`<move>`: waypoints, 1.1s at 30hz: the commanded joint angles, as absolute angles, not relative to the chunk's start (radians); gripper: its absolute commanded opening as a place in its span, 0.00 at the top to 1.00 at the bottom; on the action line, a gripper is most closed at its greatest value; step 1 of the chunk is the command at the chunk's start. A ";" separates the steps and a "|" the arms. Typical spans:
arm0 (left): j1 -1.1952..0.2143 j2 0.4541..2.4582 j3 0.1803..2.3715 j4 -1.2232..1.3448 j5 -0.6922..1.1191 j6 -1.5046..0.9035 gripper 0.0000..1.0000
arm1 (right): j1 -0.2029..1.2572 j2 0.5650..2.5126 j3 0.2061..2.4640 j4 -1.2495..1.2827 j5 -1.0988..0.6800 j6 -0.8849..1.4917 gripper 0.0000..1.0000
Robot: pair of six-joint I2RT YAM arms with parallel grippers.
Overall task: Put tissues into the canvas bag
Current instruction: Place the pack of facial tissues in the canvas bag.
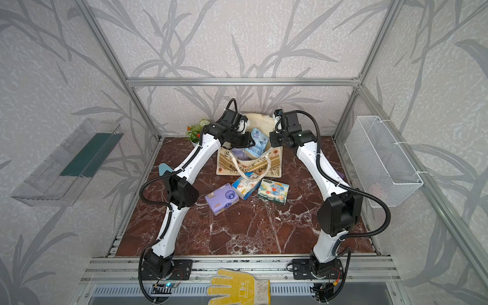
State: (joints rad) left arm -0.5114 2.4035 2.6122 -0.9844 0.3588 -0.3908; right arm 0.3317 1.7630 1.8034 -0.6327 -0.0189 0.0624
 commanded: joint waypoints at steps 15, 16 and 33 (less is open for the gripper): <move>-0.580 2.387 2.611 -0.982 0.352 -0.406 0.82 | 0.393 1.612 1.679 -0.605 -0.058 0.106 1.00; -0.581 2.397 2.611 -0.994 0.351 -0.409 0.82 | 0.393 1.605 1.667 -0.597 -0.060 0.110 1.00; -0.549 2.479 2.555 -1.108 0.414 -0.377 0.79 | 0.391 1.611 1.706 -0.543 0.025 0.066 1.00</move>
State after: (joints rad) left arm -0.5449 2.4550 2.5477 -1.0473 0.4019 -0.3927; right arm 0.3866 1.6234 1.6566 -0.5953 0.0280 0.0807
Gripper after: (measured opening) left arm 0.242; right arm 0.089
